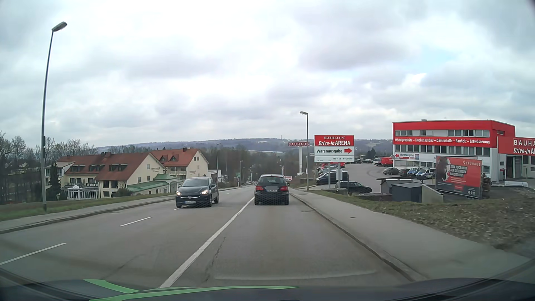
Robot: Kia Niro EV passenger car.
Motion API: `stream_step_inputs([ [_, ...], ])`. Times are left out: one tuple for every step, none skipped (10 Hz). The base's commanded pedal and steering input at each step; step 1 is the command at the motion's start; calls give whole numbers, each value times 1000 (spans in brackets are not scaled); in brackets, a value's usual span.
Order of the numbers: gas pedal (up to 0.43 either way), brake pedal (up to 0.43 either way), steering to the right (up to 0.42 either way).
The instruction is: Follow the waypoints while adhering to traffic rules and regulations
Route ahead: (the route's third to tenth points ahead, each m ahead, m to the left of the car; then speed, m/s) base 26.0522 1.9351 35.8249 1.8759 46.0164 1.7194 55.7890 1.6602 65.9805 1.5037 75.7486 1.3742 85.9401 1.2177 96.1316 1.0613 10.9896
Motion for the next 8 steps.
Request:
stream_step_inputs([
  [0, 0, 4],
  [0, 0, 4],
  [0, 0, 4],
  [0, 0, 4],
  [0, 0, 4],
  [0, 0, 4],
  [0, 0, 4],
  [0, 0, 4],
])
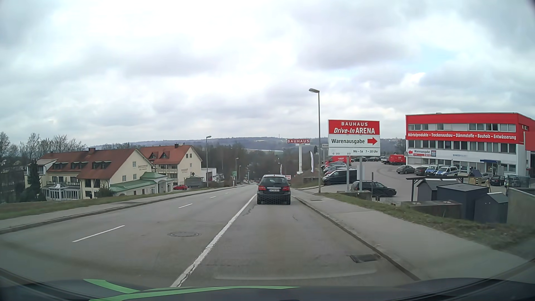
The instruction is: Follow the waypoints while adhering to traffic rules and regulations
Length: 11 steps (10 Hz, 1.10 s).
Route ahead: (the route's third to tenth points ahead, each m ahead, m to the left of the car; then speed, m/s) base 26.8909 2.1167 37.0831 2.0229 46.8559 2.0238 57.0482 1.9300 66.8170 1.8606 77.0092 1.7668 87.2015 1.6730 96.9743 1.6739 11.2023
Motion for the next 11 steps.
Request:
stream_step_inputs([
  [0, 0, 4],
  [0, 0, 4],
  [0, 0, 4],
  [0, 0, 4],
  [0, 0, 3],
  [0, 0, 3],
  [0, 0, 3],
  [0, 0, 3],
  [0, 0, 3],
  [0, 0, 2],
  [0, 0, 2],
])
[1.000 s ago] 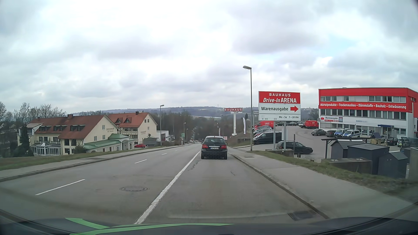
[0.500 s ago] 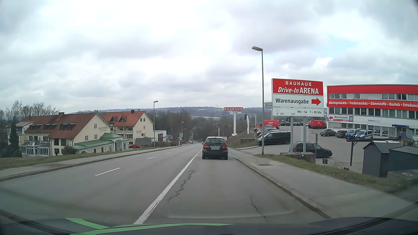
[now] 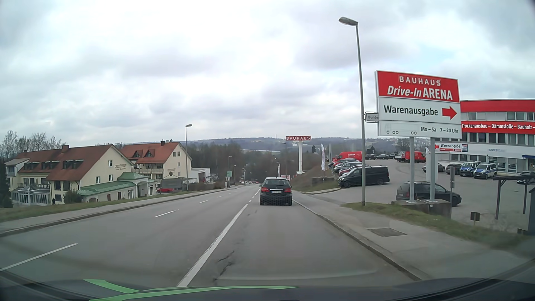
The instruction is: Follow the waypoints while adhering to traffic rules and regulations
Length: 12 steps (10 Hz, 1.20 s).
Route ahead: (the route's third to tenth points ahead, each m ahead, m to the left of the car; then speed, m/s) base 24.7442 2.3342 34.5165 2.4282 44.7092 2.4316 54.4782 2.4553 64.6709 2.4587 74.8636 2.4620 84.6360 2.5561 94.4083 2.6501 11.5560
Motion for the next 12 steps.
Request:
stream_step_inputs([
  [0, 6, 2],
  [0, 18, 1],
  [0, 43, 0],
  [0, 55, 0],
  [0, 73, -1],
  [0, 73, -1],
  [0, 73, -1],
  [0, 79, -1],
  [0, 73, -1],
  [0, 61, -1],
  [0, 61, -1],
  [0, 37, -1],
])
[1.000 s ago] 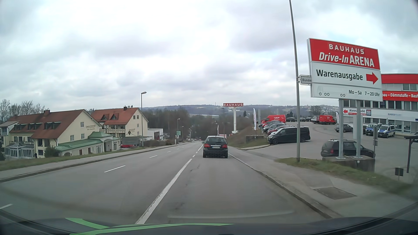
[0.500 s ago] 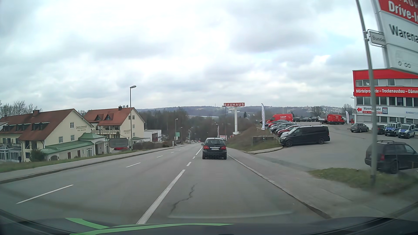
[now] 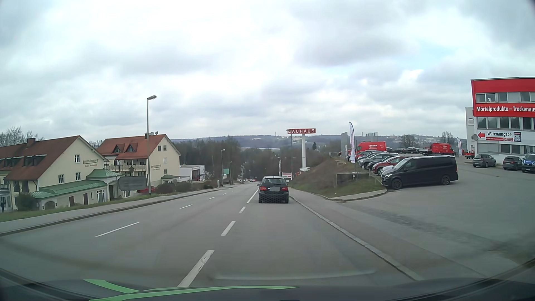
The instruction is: Follow the waypoints while adhering to traffic rules and regulations
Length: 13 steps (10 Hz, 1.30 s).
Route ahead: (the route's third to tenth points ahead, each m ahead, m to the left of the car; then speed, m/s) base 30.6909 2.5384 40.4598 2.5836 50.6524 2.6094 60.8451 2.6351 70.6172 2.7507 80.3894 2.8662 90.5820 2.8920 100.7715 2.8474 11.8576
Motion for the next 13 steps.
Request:
stream_step_inputs([
  [0, 30, -1],
  [0, 12, -1],
  [0, 6, -1],
  [0, 0, -1],
  [0, 0, 0],
  [0, 0, -1],
  [0, 0, -1],
  [0, 0, 0],
  [0, 0, -1],
  [0, 0, 0],
  [0, 0, 0],
  [0, 0, 0],
  [0, 0, 0],
])
